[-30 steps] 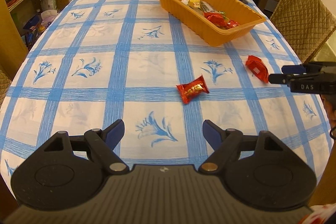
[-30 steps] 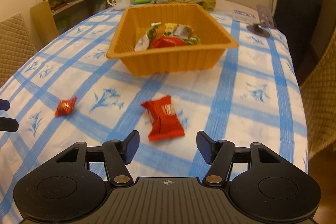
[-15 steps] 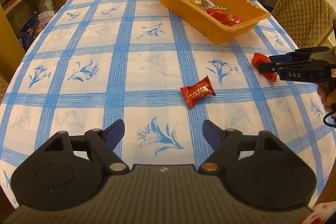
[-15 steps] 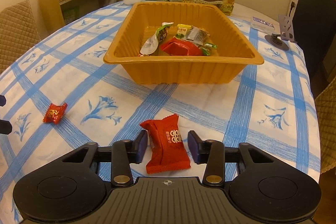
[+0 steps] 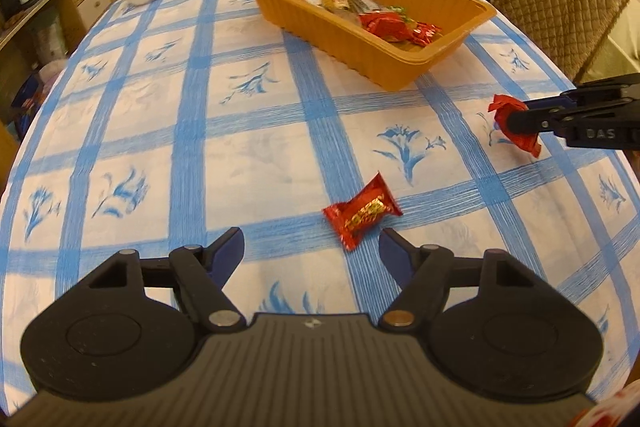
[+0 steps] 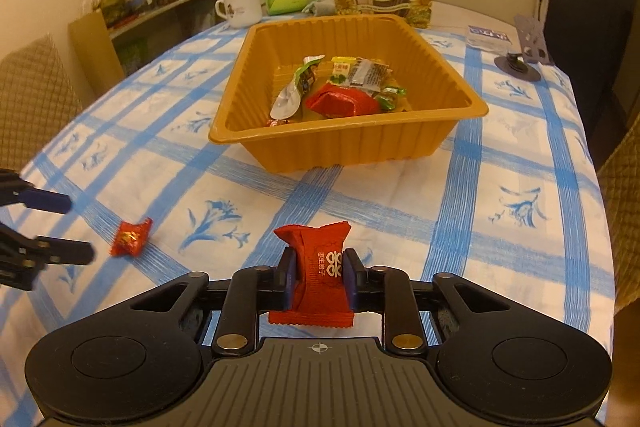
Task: Organize snacks
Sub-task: 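Grasp the large red packet with the right tool while the left grasps the small red candy, then carry the red packet and red candy over the orange tray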
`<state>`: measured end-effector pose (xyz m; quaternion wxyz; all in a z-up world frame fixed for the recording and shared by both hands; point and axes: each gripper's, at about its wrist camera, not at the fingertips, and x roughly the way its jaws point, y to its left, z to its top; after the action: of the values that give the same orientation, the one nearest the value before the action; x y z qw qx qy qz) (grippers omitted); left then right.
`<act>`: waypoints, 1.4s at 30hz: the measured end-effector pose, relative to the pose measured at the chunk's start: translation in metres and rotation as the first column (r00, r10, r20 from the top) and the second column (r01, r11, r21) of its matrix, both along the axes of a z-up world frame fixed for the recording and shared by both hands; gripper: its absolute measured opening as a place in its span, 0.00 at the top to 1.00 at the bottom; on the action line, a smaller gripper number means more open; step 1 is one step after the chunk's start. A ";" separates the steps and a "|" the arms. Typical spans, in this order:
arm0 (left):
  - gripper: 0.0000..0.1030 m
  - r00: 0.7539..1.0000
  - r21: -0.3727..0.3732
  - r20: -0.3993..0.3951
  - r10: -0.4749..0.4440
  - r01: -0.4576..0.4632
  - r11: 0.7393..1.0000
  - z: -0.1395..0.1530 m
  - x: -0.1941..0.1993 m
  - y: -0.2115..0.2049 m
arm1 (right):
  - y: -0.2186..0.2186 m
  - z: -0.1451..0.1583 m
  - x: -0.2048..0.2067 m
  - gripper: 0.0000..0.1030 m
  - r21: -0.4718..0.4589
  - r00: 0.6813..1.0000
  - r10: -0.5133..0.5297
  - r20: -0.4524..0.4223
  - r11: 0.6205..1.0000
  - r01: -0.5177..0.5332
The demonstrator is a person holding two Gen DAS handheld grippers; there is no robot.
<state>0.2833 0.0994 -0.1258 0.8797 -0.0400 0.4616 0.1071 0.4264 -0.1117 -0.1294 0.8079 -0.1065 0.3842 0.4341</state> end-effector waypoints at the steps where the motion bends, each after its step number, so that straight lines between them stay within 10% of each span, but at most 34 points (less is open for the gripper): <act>1: 0.32 1.000 0.006 -0.005 -0.015 0.015 1.000 -0.001 0.003 -0.001 | -0.002 0.001 -0.001 0.76 0.004 1.000 -0.007 -0.007 1.000 0.007; 13: 0.46 0.993 0.003 -0.021 -0.116 0.116 0.993 -0.011 0.036 -0.002 | -0.022 0.004 -0.007 0.76 0.024 0.996 -0.078 -0.049 0.997 0.079; 24: 0.80 0.988 -0.075 -0.032 -0.151 0.148 0.986 -0.014 0.048 -0.004 | -0.029 0.006 -0.004 0.76 0.022 0.992 -0.114 -0.057 0.993 0.116; 42: 0.82 0.995 -0.106 -0.013 -0.102 0.100 0.989 -0.006 0.037 -0.003 | -0.023 0.014 -0.007 0.76 0.040 0.995 -0.089 -0.045 0.995 0.091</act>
<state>0.3206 0.0965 -0.1321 0.8764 -0.0622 0.4760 0.0384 0.4196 -0.1351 -0.1159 0.8201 -0.0626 0.3966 0.4077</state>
